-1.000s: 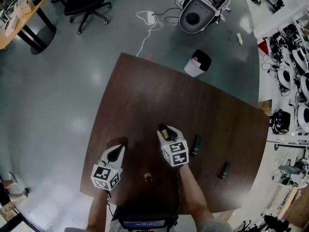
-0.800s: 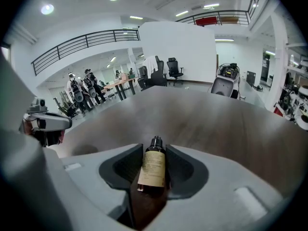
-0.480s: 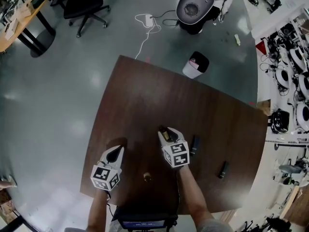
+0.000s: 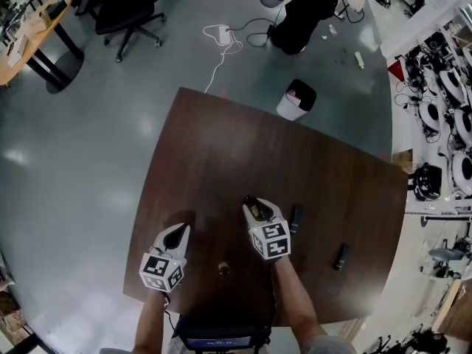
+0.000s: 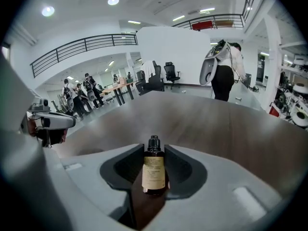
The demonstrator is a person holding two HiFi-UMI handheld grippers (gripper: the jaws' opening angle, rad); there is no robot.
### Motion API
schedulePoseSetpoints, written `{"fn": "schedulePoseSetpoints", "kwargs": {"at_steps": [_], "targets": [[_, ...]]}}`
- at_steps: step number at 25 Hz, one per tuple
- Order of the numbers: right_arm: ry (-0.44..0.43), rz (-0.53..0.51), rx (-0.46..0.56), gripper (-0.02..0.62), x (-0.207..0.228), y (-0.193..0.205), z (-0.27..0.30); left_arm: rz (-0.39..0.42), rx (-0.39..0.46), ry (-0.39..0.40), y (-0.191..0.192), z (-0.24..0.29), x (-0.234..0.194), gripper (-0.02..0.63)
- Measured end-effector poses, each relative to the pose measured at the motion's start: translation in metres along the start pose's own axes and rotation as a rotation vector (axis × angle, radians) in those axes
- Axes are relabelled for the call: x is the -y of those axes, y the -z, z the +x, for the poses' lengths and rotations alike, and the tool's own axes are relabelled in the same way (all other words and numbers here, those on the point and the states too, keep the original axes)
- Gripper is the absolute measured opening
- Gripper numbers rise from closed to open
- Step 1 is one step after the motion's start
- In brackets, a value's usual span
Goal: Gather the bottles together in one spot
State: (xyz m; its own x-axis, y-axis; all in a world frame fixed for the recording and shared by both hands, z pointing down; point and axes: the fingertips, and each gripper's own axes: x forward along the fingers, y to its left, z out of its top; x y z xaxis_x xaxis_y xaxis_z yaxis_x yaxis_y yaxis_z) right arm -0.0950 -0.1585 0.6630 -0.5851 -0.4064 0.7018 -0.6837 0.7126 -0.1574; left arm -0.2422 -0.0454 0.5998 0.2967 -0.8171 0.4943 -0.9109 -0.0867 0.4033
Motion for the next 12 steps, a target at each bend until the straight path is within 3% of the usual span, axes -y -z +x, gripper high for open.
{"fn": "schedulePoseSetpoints", "kwargs": {"at_steps": [12], "targets": [[0.021, 0.005, 0.033, 0.132, -0.001, 0.005, -0.024, 0.017, -0.004, 0.017, 0.000, -0.003, 0.010, 0.002]]}}
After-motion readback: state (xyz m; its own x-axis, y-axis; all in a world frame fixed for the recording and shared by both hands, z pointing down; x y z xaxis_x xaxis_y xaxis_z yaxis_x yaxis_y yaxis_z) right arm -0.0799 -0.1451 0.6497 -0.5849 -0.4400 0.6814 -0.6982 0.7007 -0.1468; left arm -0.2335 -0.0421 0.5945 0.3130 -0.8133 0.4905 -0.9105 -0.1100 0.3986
